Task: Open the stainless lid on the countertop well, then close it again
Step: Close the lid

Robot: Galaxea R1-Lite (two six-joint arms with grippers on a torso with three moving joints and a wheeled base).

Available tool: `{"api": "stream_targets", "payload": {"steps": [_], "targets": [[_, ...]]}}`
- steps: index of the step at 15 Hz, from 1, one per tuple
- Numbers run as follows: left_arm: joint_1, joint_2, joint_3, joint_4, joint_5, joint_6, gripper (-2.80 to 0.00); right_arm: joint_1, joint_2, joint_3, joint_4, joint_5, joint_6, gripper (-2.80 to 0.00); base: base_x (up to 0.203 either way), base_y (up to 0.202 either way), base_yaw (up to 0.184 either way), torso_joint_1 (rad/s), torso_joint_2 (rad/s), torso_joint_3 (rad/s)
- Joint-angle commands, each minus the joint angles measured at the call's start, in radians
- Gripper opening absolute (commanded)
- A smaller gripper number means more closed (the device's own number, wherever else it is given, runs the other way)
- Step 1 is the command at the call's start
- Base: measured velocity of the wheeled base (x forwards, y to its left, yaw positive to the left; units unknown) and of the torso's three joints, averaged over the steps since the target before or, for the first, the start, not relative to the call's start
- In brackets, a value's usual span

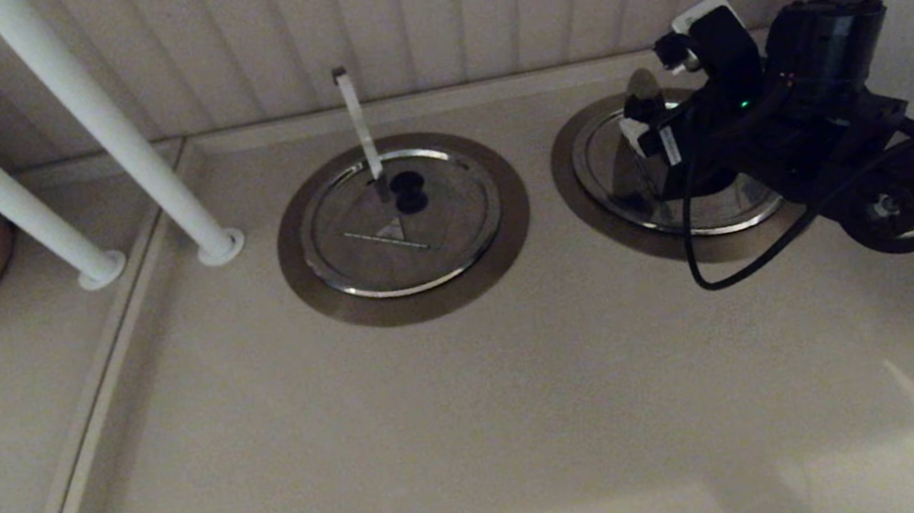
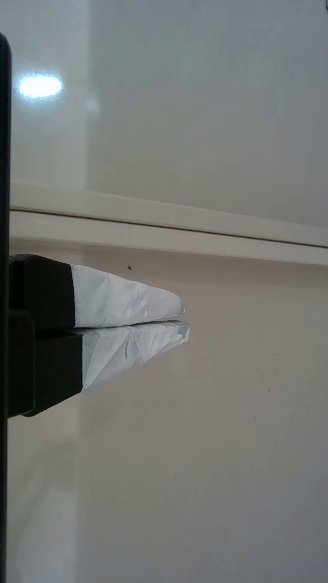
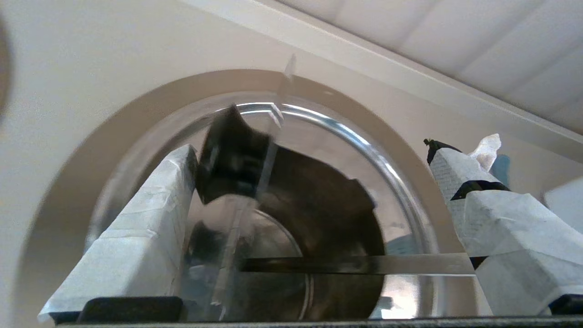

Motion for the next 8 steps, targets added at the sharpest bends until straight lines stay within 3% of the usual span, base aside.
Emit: {"api": "stream_targets", "payload": {"steps": [1,8], "targets": [[0.0,0.0,0.0,0.0,0.0,-0.001,-2.8,-0.013,-0.004,-0.008,-0.004,-0.002,-0.003,0.0,0.0,0.0,0.0,0.0,0.0,0.0],[0.0,0.0,0.0,0.0,0.0,-0.001,-2.8,-0.042,-0.005,-0.026,-0.001,-0.002,-0.007,0.0,0.0,0.0,0.0,0.0,0.0,0.0]]}}
